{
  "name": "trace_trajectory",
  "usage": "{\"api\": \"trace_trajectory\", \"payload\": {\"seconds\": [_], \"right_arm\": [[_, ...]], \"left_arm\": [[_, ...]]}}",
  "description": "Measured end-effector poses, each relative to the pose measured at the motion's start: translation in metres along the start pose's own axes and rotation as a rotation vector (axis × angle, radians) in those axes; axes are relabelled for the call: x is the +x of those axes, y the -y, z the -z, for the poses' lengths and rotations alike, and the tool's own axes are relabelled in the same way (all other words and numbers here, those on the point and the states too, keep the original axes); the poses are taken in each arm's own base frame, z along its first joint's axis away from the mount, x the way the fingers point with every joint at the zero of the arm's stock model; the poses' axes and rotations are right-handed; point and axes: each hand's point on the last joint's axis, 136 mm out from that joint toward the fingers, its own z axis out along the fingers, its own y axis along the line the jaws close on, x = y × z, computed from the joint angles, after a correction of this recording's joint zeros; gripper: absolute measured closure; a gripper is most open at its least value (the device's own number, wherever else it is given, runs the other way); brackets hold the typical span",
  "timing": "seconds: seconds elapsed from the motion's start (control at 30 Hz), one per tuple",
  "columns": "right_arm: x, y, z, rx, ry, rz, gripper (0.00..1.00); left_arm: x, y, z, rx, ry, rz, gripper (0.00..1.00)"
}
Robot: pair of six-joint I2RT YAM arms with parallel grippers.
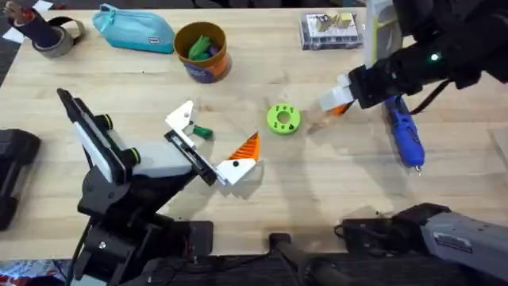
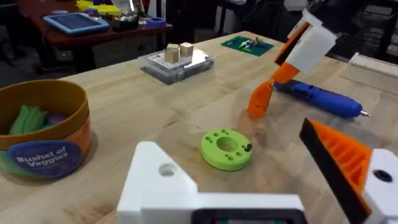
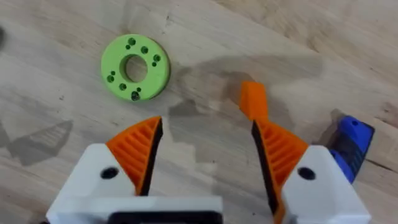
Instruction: Pick up the gripper from the table and insert it into the empty holder that is missing its gripper. Then pick up a screw, insert it into the mounting hole, and use the screwdriver to tighten it. Finally, clean up the table by picking up the vegetable and placing it into the bucket.
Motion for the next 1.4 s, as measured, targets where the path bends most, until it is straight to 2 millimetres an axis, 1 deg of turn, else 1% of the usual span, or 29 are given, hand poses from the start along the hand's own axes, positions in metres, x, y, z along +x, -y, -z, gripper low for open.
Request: {"api": "trace_trajectory", "payload": {"seconds": [0.1,0.23,0.3,0.5,0.63,0.9,1.13,1.17,1.27,1.3,1.33,1.4], "right_arm": [[0.003,0.004,0.001,0.026,-0.009,0.0,0.123],[0.012,0.02,0.003,0.119,-0.048,0.001,0.123],[0.013,0.026,0.004,0.153,-0.052,0.001,0.123],[0.009,0.027,0.002,0.156,-0.043,-0.001,0.123],[0.007,0.034,-0.009,0.16,-0.06,-0.022,0.123],[0.014,0.06,-0.035,0.181,-0.137,-0.101,0.123],[0.014,0.063,-0.052,0.168,-0.166,-0.11,0.126],[0.016,0.062,-0.058,0.16,-0.184,-0.107,0.282],[0.017,0.061,-0.061,0.155,-0.193,-0.107,0.552],[0.017,0.061,-0.061,0.155,-0.194,-0.109,0.629],[0.017,0.061,-0.061,0.155,-0.194,-0.108,0.683],[0.017,0.061,-0.061,0.154,-0.193,-0.109,0.754]], "left_arm": [[0.0,0.0,0.0,0.0,0.0,0.0,0.006],[0.0,0.0,0.0,0.0,0.0,0.0,0.006],[0.0,0.0,0.0,0.0,0.0,0.0,0.006],[0.0,0.0,0.0,0.0,0.0,0.0,0.006],[0.0,0.0,0.0,0.0,0.0,0.0,0.006],[0.0,0.0,0.0,0.0,0.0,0.0,0.006],[0.0,0.0,0.0,0.0,0.0,0.0,0.006],[0.0,0.0,0.0,0.0,0.0,0.0,0.006],[0.0,0.0,0.0,0.0,0.0,0.0,0.006],[0.0,0.0,0.0,0.0,0.0,0.0,0.006],[0.0,0.0,0.0,0.0,0.0,0.0,0.006],[0.0,0.0,0.0,0.0,0.0,0.0,0.006]]}}
